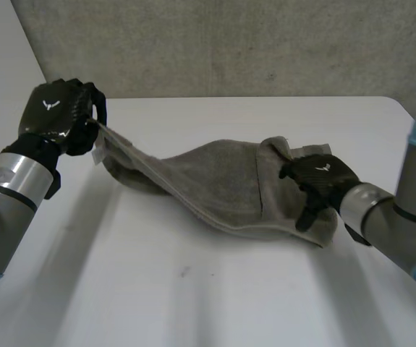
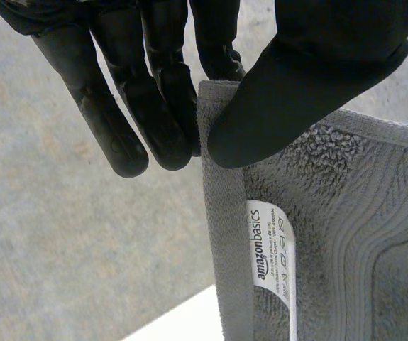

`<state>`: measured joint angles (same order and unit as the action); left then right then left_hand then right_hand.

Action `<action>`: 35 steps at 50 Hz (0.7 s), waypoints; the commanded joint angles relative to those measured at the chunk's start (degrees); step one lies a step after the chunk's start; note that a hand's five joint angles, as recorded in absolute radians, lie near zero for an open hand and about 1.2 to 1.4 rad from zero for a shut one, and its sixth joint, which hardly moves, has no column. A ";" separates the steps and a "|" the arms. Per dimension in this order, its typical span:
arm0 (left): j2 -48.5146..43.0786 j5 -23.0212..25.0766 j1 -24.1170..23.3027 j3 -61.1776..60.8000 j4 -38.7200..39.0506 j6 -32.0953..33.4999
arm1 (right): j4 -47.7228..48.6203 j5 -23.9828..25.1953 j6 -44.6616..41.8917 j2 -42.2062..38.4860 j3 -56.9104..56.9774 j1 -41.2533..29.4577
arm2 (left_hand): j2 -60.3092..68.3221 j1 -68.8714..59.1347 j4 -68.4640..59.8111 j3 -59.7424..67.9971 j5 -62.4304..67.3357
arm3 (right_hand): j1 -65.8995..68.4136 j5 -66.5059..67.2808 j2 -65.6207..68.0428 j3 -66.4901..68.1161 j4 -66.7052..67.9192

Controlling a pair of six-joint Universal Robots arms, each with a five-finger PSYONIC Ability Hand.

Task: Fold the towel.

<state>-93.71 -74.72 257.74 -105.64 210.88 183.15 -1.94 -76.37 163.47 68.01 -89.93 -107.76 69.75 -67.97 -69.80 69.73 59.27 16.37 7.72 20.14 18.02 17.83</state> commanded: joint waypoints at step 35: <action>3.53 -0.51 0.13 -2.11 0.06 -0.60 | 28.92 -3.51 8.63 -1.04 -20.82 6.68 | 10.25 -12.03 -10.20 10.27 10.73 | 56.58 55.23 52.82 54.93 55.12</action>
<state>-90.24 -75.24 257.72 -107.66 210.93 182.51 22.76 -77.14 173.40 70.18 -114.03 -101.15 69.75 -67.97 -69.80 69.73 59.27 26.69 19.56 30.31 30.63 30.77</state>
